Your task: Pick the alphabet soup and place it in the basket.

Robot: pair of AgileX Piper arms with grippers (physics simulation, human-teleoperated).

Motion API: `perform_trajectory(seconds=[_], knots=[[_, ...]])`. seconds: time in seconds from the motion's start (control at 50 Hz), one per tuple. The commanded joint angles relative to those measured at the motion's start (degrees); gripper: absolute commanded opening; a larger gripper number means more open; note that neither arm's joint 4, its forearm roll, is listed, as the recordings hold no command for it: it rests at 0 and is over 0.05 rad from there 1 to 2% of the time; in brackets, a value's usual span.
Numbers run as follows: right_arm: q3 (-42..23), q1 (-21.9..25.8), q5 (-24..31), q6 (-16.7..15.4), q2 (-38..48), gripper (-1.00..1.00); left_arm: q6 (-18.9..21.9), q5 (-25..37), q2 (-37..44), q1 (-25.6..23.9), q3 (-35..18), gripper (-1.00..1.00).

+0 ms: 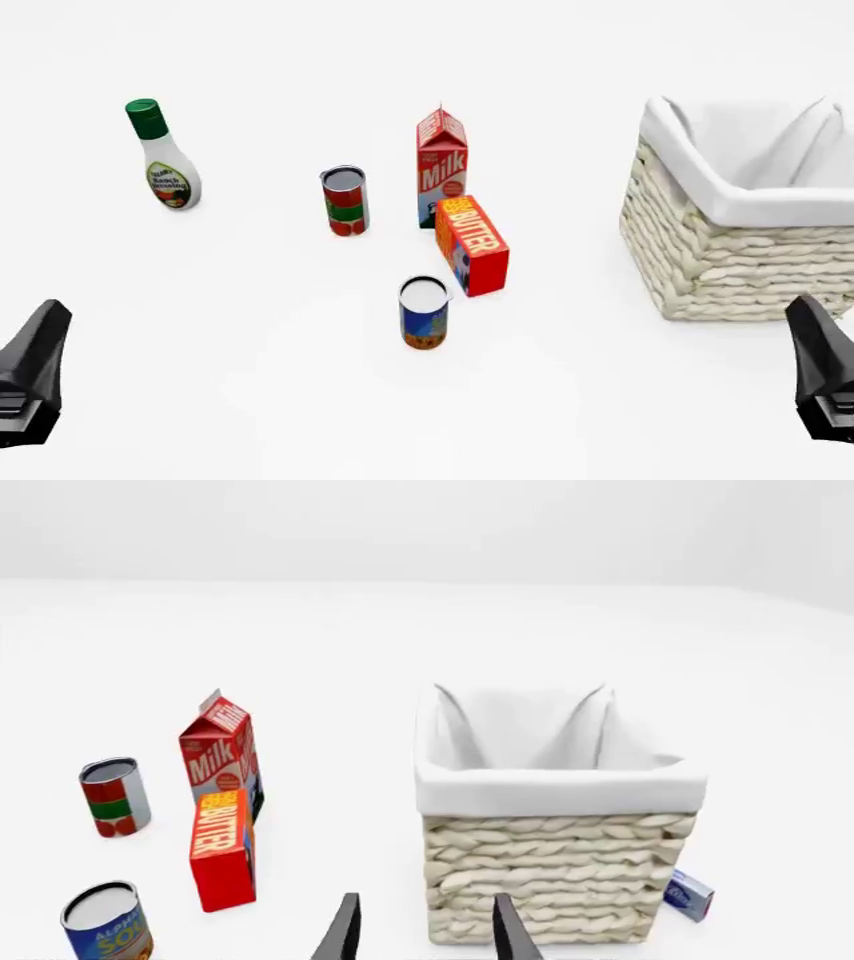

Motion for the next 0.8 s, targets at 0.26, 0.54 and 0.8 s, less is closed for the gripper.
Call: perform_trajectory(seconds=[0.26,0.54,0.8], knots=[[0.56,0.77,0.31,0.07,-0.8,1.0,0.0,0.0,0.0,0.0,0.0,1.0],[-3.54,3.94,2.77,-0.22,-0.91,1.0,0.0,0.0,0.0,0.0,0.0,1.0],[-8.23,10.59,6.03,-1.54,-0.93,1.0,0.0,0.0,0.0,0.0,0.0,1.0]])
